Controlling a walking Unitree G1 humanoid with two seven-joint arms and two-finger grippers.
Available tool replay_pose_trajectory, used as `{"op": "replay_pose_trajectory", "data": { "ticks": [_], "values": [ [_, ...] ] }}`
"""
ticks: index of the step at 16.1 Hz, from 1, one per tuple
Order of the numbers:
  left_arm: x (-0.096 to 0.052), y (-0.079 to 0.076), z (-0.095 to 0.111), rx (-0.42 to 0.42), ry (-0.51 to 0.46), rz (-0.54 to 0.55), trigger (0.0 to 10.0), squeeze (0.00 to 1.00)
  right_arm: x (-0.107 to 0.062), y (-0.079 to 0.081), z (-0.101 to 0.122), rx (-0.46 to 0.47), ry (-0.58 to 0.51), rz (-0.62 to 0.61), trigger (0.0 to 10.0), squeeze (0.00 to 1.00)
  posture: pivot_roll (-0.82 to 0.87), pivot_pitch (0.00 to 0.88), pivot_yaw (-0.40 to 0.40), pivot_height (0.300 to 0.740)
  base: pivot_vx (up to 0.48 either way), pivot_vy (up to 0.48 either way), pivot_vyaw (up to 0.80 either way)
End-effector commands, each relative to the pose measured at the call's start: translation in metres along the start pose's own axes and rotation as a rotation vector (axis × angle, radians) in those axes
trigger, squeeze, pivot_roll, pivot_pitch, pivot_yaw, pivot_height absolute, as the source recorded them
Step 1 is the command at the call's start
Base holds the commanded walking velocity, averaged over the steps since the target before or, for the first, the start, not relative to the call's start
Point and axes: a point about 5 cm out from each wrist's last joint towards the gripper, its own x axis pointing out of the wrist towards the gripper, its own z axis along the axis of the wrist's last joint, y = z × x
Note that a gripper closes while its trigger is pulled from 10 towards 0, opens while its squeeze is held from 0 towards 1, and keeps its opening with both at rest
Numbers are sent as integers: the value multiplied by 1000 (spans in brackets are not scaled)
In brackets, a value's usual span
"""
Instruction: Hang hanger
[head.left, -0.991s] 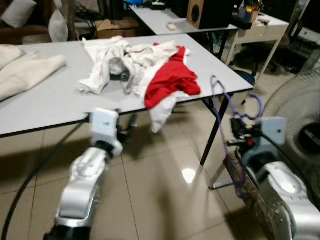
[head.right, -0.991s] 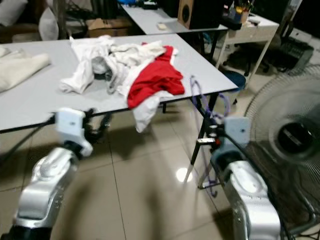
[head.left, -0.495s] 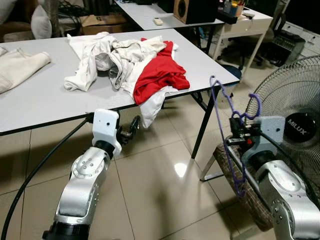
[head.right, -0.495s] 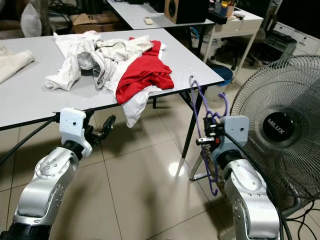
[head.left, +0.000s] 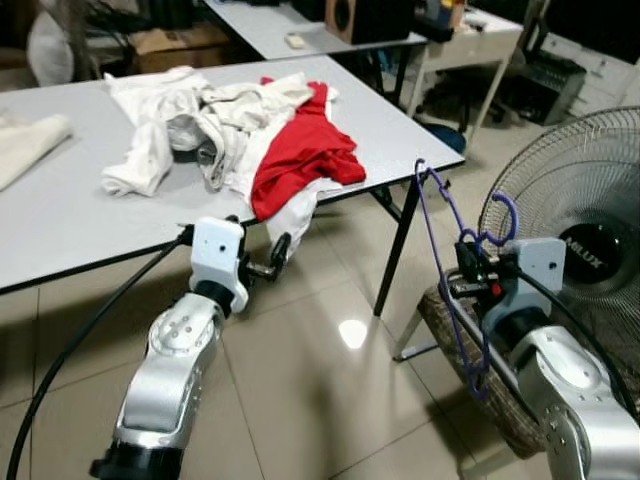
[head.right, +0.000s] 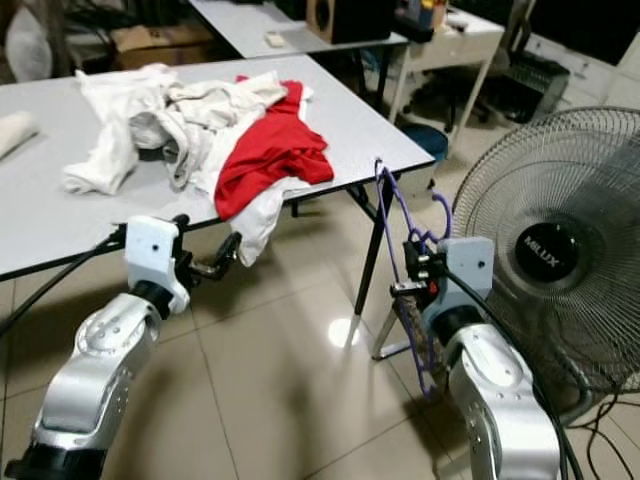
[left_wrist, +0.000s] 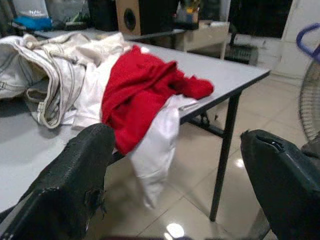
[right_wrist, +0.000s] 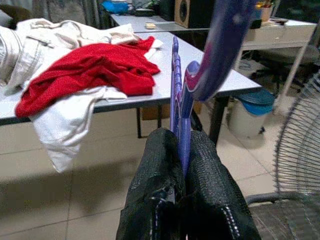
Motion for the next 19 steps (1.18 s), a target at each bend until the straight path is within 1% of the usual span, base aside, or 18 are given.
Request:
{"op": "replay_pose_trajectory", "data": {
  "ticks": [1, 5, 9, 12, 14, 16, 17, 18, 19],
  "values": [
    [4, 0, 6, 1, -20, -2, 10000, 1000, 0, -3, 4, -8, -21, -14, 10000, 0, -124, 0, -38, 740, 349, 0, -488],
    [3, 3, 5, -9, -22, 17, 10000, 976, 0, -1, 3, -14, -20, -2, 10000, 0, -125, 0, -41, 740, 353, 0, 0],
    [3, 2, 3, -7, -17, 14, 10000, 957, 0, 1, 4, -22, -21, 11, 10000, 0, -125, 0, -42, 740, 354, 0, -800],
    [4, 4, 3, 19, -15, 28, 10000, 933, 1, 2, 4, -26, -24, 23, 10000, 0, -126, 0, -41, 740, 358, 0, 0],
    [4, 9, 3, 39, -15, 61, 10000, 898, 2, 7, 5, -28, -25, 66, 10000, 0, -125, 1, -40, 740, 356, 0, 0],
    [3, 12, 4, 40, -20, 73, 10000, 882, 2, 12, 4, -50, -4, 123, 10000, 0, -122, 4, -39, 740, 360, 0, 0],
    [2, 14, 5, 44, -24, 82, 10000, 882, 3, 19, 2, -147, 17, 182, 10000, 0, -121, 9, -38, 740, 352, 0, 800],
    [0, 17, 6, 49, -26, 91, 10000, 875, 3, 22, 1, -187, 22, 213, 10000, 0, -116, 14, -38, 740, 356, 0, 800],
    [-3, 20, 6, 56, -22, 106, 10000, 878, 2, 24, -1, -171, 25, 233, 10000, 0, -113, 16, -39, 740, 356, 0, 800]
  ]
}}
